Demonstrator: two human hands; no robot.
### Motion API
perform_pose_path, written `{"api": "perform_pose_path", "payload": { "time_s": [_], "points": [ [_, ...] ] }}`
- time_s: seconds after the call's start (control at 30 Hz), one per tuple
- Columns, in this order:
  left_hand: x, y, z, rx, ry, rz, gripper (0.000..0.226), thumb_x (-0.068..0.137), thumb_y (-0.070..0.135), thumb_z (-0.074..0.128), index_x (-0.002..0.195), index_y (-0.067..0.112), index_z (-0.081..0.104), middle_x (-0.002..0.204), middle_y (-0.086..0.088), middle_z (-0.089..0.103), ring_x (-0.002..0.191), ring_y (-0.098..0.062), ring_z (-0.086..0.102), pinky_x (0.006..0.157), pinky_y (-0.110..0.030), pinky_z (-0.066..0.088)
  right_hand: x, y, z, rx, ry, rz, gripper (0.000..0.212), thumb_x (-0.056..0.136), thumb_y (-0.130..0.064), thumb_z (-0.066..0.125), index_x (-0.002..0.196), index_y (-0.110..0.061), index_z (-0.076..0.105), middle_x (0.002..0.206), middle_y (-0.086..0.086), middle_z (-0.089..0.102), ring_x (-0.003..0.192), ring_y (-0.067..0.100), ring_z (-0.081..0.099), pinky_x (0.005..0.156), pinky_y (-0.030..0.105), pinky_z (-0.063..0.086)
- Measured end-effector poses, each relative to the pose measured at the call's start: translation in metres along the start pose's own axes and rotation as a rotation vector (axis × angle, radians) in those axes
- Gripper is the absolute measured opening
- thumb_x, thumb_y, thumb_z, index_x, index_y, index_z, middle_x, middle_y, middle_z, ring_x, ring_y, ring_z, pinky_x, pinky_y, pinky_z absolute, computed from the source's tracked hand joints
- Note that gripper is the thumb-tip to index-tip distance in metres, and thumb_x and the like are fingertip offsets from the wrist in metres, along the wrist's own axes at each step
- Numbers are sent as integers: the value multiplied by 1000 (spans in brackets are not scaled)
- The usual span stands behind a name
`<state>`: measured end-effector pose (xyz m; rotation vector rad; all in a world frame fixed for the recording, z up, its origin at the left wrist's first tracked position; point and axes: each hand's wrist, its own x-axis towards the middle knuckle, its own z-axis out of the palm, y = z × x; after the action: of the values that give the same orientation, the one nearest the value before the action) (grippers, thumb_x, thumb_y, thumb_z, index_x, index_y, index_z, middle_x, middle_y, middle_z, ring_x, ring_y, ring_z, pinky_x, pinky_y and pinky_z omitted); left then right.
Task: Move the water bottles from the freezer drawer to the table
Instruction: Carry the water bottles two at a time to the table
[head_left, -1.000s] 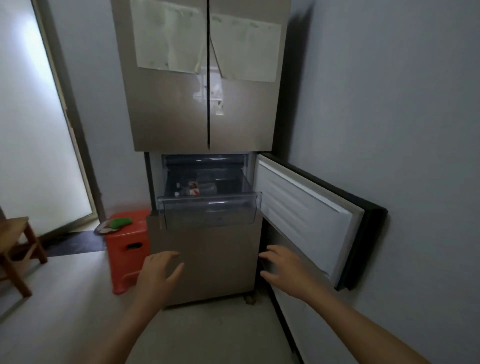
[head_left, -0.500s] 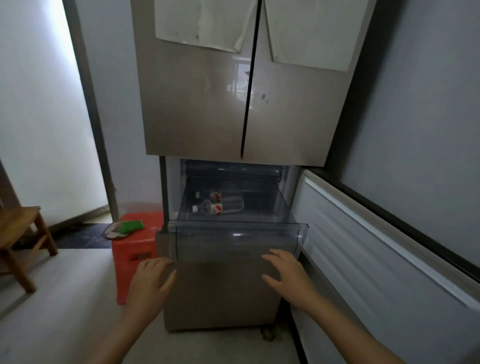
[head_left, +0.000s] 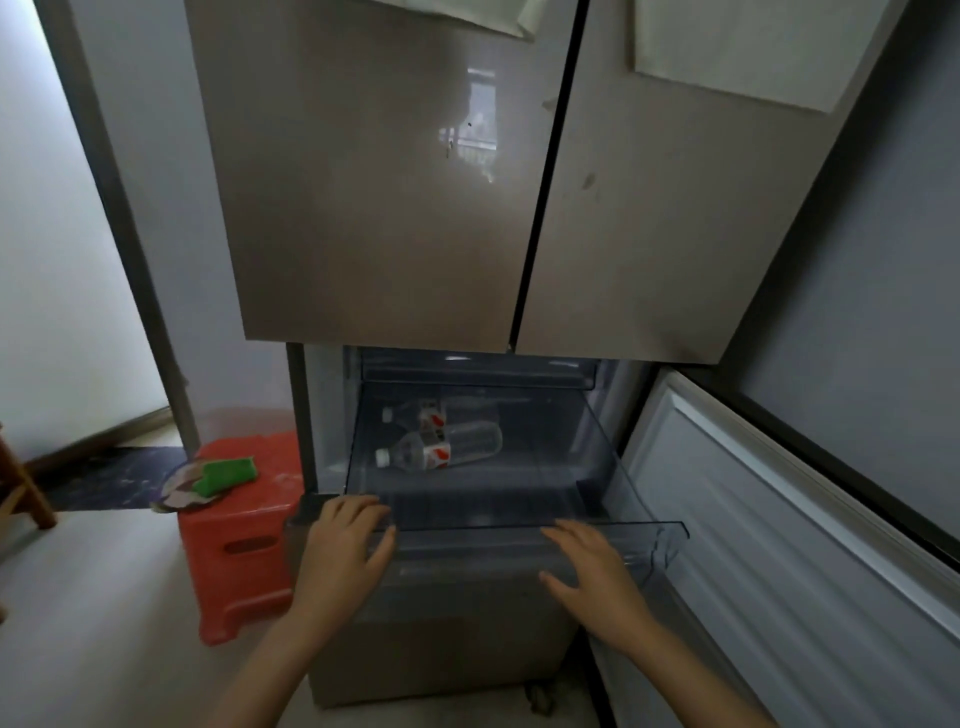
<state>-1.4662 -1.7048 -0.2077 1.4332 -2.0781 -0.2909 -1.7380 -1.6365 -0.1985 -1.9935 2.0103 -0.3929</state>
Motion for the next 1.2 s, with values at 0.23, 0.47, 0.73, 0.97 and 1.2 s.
{"api": "perform_pose_path", "payload": {
  "time_s": [0.23,0.47,0.73,0.97,1.2],
  "points": [
    [48,2,24,-42,19,-163,36,84,30,54,101,2,67,110,-15,63,107,-33,51,88,-41,42,62,2,-14,60,21,-81,53,91,-33,54,140,-24,35,148,-3,29,138,12,22,112,23,15],
    [54,-4,39,-137,39,-306,56,76,48,42,101,5,68,110,-9,63,107,-26,52,86,-27,36,163,12,1,16,-136,-192,55,90,-32,56,140,-19,36,148,4,30,136,19,26,112,27,21],
    [52,-7,48,-79,153,-414,53,73,48,41,92,9,71,100,-4,68,100,-19,56,87,-22,38,261,-3,51,-137,-300,-373,59,84,-25,61,138,-18,38,144,9,38,130,26,38,106,32,33],
    [55,-7,46,-257,226,-540,60,63,57,40,96,17,69,99,14,58,100,-11,54,84,-19,38,312,-19,84,-366,-316,-430,73,88,-22,57,147,-23,15,157,6,5,144,21,6,113,42,19],
    [56,-12,46,-289,139,-547,66,60,63,33,100,23,67,101,17,58,100,-5,52,80,-8,36,302,-20,93,-532,-202,-447,63,91,-18,50,146,-19,20,150,10,26,134,31,27,107,45,22]
  ]
}}
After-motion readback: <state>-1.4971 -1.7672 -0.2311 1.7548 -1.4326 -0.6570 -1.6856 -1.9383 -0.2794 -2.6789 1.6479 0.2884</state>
